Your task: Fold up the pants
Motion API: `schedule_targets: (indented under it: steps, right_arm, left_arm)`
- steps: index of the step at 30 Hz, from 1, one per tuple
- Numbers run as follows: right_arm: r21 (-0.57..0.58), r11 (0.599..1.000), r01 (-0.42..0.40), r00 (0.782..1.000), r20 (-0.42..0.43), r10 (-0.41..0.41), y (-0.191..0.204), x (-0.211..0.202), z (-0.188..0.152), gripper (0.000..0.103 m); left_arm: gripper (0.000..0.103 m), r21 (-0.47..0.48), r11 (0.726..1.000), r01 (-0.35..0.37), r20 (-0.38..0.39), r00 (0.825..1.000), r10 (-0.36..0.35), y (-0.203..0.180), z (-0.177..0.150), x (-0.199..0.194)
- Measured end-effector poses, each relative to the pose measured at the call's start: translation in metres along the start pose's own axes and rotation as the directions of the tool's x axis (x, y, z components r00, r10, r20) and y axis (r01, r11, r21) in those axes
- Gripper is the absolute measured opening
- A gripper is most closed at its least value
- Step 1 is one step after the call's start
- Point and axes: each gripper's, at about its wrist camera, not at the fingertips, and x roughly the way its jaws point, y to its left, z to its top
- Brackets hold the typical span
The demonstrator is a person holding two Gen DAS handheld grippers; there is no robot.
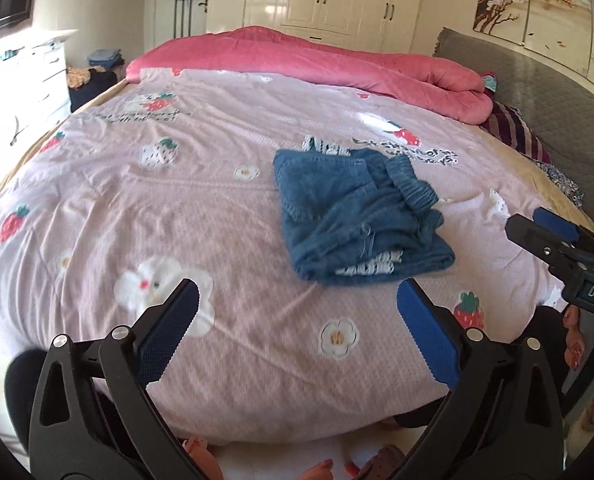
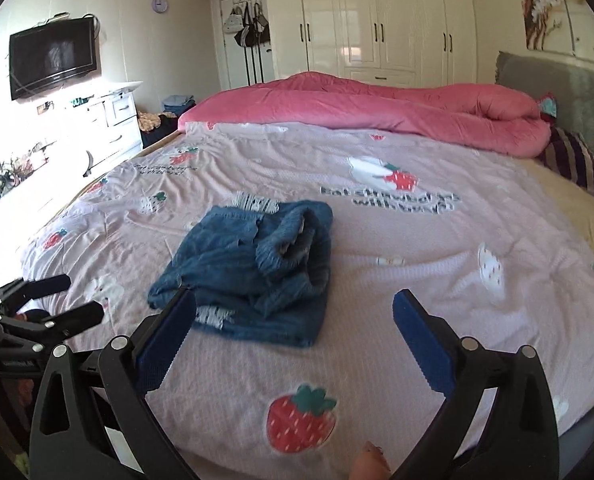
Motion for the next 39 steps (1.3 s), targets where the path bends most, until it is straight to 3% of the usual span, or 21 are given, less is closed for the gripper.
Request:
schedule_targets:
  steps: [16,39]
  right_arm:
    - [0.016,1.000,0.020,0.998,-0.052,-0.020,-0.003,0.006,-0.032,0.098]
    - [0.012,1.000,0.020,0.998,-0.057,-0.019,-0.002,0.012,-0.034,0.099]
  left_arm:
    - [0.093,0.013,1.000,-0.011,-0.012,1.000,0.012,-0.004,-0.016,0.005]
    - [0.094,0.009,0.999,-0.036,-0.034,0.999,0.036,-0.007,-0.024,0.012]
